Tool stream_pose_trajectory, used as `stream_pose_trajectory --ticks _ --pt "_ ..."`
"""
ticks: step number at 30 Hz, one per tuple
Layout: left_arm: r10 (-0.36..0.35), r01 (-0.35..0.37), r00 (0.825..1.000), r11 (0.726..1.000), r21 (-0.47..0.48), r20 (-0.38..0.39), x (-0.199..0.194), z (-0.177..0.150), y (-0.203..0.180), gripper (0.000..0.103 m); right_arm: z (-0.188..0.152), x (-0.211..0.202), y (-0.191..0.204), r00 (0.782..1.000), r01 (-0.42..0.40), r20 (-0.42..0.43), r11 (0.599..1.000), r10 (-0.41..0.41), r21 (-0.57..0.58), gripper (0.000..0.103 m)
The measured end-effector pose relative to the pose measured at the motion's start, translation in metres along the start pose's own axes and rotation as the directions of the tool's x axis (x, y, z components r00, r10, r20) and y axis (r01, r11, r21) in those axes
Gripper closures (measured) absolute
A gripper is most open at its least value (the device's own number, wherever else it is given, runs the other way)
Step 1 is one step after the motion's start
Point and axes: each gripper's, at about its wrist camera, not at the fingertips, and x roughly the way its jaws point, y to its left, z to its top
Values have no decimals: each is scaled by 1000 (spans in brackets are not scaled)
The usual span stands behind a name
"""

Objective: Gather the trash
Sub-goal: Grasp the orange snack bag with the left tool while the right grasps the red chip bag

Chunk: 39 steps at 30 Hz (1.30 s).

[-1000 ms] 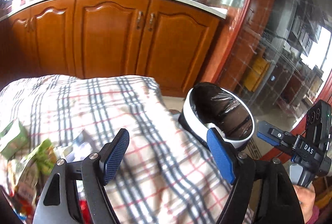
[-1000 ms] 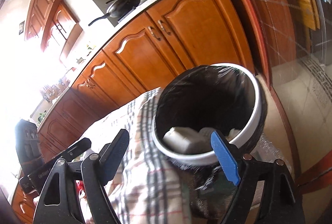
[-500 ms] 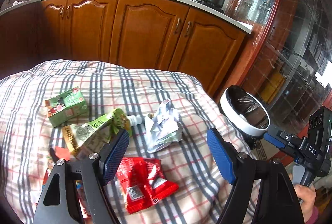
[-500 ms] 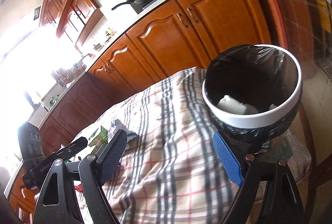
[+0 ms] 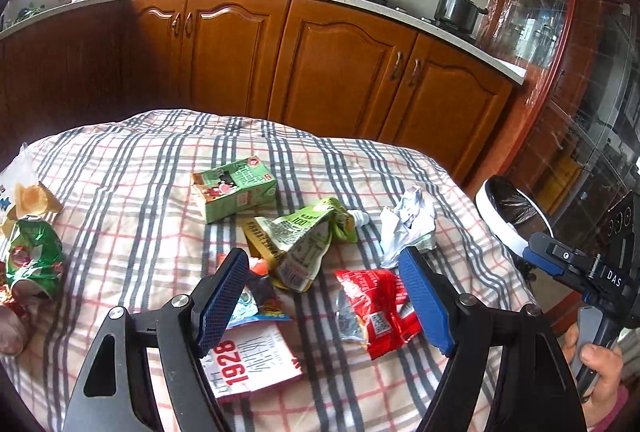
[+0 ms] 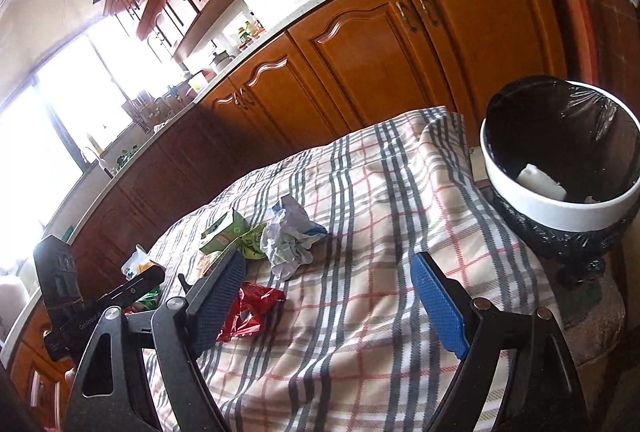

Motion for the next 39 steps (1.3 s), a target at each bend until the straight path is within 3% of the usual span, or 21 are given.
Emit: stream_pose_trajectory --ticks 6,12,17,19,20,21,22,26,27,28,29,39 --pt "55 -55 998 998 -15 -20 1 5 27 26 -5 27 26 996 -46 -81 998 42 -44 16" --pt "92 -95 992 995 -28 -89 22 6 48 26 -32 61 58 975 -99 -211 989 76 -105 18" --pt "107 -109 983 994 -8 -146 48 7 51 30 -52 91 68 951 -108 -301 989 72 -105 30" --pt "100 -102 982 995 -4 -162 55 7 50 39 -54 98 70 945 -107 -320 989 68 -104 44" --pt "92 -94 980 996 -4 -175 58 7 50 50 -55 100 70 942 -107 -328 989 68 -103 50" --pt "85 -87 979 996 -4 -186 63 6 51 63 -56 102 70 941 -106 -333 989 66 -103 65" --pt "77 -80 977 997 -6 -198 66 6 52 70 -55 102 70 941 -104 -334 989 64 -104 70" --pt "73 -75 979 997 1 -190 69 4 53 82 -53 94 74 949 -108 -308 985 62 -134 71" --pt "73 -74 980 997 1 -187 69 5 53 84 -52 92 75 951 -111 -303 984 65 -139 83" --pt "72 -73 980 997 0 -183 67 4 52 87 -51 89 76 952 -114 -298 984 68 -139 83" --pt "65 -67 982 998 -2 -179 66 6 52 101 -49 88 76 953 -115 -294 984 71 -137 83" --pt "32 -29 997 999 34 -74 18 17 24 101 -32 48 70 975 -111 -207 983 80 -144 84"
